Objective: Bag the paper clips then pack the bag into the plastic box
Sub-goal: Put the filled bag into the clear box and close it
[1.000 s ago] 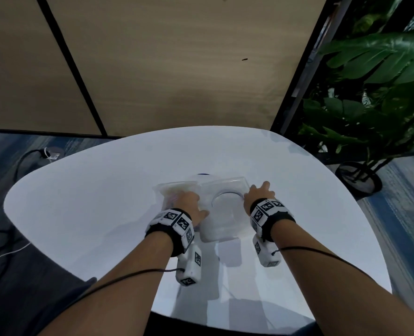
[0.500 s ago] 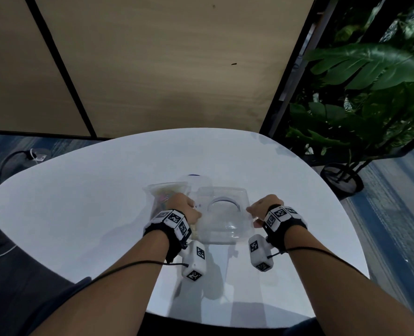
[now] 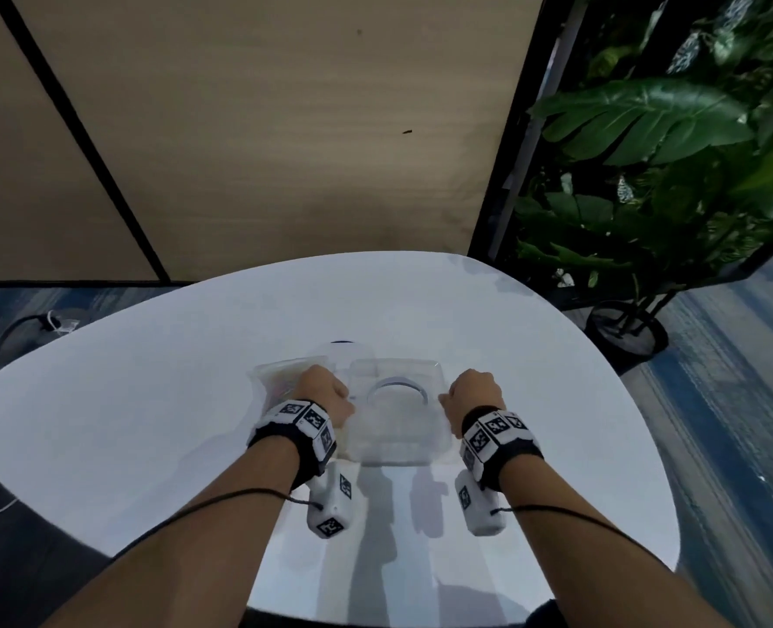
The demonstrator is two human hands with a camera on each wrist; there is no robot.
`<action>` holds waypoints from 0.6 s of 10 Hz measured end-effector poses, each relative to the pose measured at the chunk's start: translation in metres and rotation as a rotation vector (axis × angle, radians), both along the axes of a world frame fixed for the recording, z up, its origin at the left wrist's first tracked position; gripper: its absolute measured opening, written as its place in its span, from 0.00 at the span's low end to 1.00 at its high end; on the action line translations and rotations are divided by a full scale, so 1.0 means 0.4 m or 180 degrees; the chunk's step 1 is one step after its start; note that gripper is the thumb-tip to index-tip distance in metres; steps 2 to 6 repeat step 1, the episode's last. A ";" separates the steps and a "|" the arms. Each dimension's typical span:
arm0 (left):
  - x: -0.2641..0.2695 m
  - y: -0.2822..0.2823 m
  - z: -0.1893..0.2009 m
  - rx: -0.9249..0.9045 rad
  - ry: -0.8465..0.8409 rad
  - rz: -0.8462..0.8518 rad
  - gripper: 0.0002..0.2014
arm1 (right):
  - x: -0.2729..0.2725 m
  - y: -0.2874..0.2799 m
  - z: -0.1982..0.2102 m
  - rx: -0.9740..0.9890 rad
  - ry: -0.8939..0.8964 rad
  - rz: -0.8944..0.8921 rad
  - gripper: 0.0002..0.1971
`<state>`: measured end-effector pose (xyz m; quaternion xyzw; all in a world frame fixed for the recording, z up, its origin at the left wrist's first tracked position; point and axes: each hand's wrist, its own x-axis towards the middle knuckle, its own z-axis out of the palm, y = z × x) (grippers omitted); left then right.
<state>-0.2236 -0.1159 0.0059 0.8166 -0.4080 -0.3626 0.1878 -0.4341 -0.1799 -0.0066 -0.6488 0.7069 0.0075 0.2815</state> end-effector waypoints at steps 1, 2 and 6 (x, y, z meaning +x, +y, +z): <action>0.034 -0.008 -0.021 0.0237 0.0005 -0.0282 0.06 | 0.017 -0.069 0.038 0.0197 0.0224 0.0134 0.14; 0.034 -0.008 -0.021 0.0237 0.0005 -0.0282 0.06 | 0.017 -0.069 0.038 0.0197 0.0224 0.0134 0.14; 0.034 -0.008 -0.021 0.0237 0.0005 -0.0282 0.06 | 0.017 -0.069 0.038 0.0197 0.0224 0.0134 0.14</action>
